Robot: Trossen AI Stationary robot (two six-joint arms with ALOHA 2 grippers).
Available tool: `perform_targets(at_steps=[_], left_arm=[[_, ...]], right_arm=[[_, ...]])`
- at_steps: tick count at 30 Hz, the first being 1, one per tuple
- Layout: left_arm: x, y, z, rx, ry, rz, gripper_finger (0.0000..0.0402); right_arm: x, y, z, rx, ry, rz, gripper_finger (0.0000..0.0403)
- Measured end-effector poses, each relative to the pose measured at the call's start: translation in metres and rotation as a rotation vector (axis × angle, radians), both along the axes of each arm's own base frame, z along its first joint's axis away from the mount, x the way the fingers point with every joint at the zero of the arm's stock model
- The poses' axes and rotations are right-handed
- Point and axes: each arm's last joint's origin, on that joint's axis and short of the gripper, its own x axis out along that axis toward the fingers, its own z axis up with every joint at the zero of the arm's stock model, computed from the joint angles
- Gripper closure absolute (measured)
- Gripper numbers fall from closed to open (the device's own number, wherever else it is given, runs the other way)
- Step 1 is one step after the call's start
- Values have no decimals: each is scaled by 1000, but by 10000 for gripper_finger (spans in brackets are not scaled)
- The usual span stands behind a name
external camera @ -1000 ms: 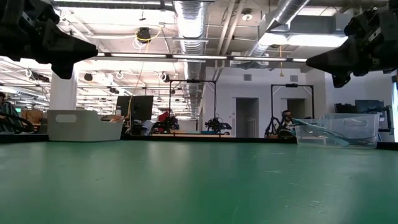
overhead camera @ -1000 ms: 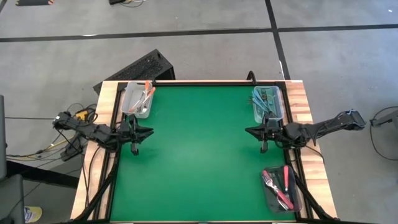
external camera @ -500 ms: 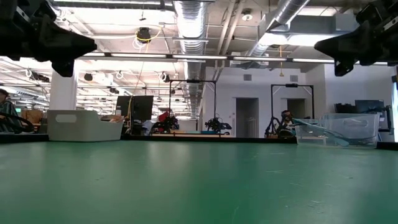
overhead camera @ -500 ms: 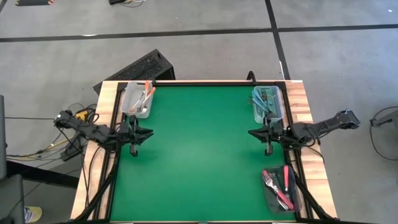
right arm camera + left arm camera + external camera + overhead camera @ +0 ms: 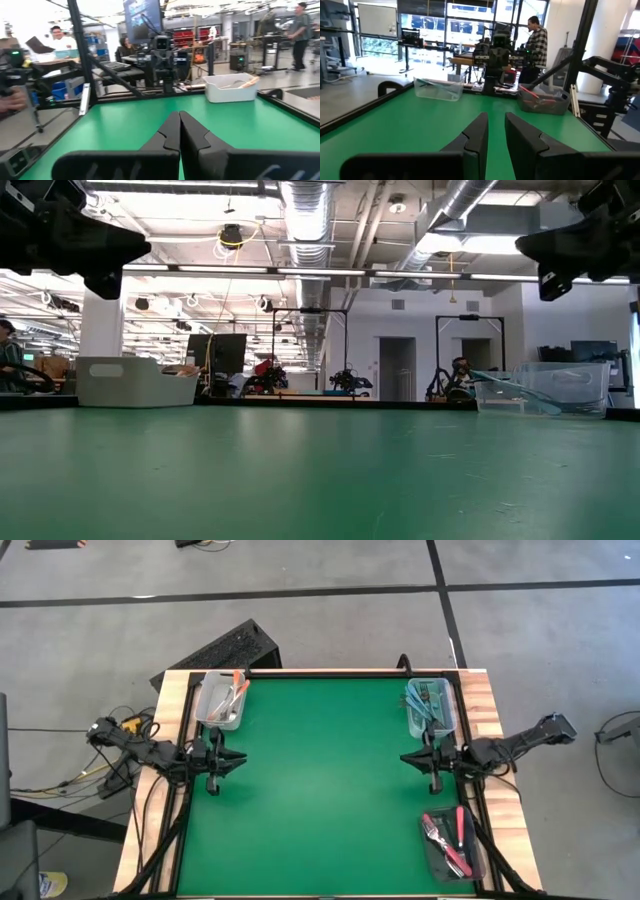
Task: Sort silverware by color (type)
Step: Return to Home Position
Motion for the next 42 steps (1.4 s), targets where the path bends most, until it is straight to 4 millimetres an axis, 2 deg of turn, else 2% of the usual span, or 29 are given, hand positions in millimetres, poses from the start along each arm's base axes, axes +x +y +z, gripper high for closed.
perform_targets(at_steps=[10, 14, 22, 29, 33, 37, 42], left_arm=[[0, 0, 0, 48, 2, -5, 349], [0, -1, 0, 66, -3, -21, 349], [0, 2, 0, 147, 16, 70, 349], [0, 4, -1, 177, 38, 169, 349], [-3, 7, 2, 188, 47, 240, 349], [-4, 7, 9, 193, 30, 225, 349], [-2, 6, 0, 189, 38, 202, 349]], right_arm=[[-6, 9, 6, -88, -74, 108, 389], [-10, 11, 2, -117, -40, 137, 389], [-15, 9, 2, -150, -59, 100, 389], [-14, 7, 2, -169, -49, 58, 368], [-16, 7, 7, -179, -27, 47, 375], [-17, 7, 10, -189, -33, 51, 386], [-15, 8, 2, -175, -41, 28, 380]])
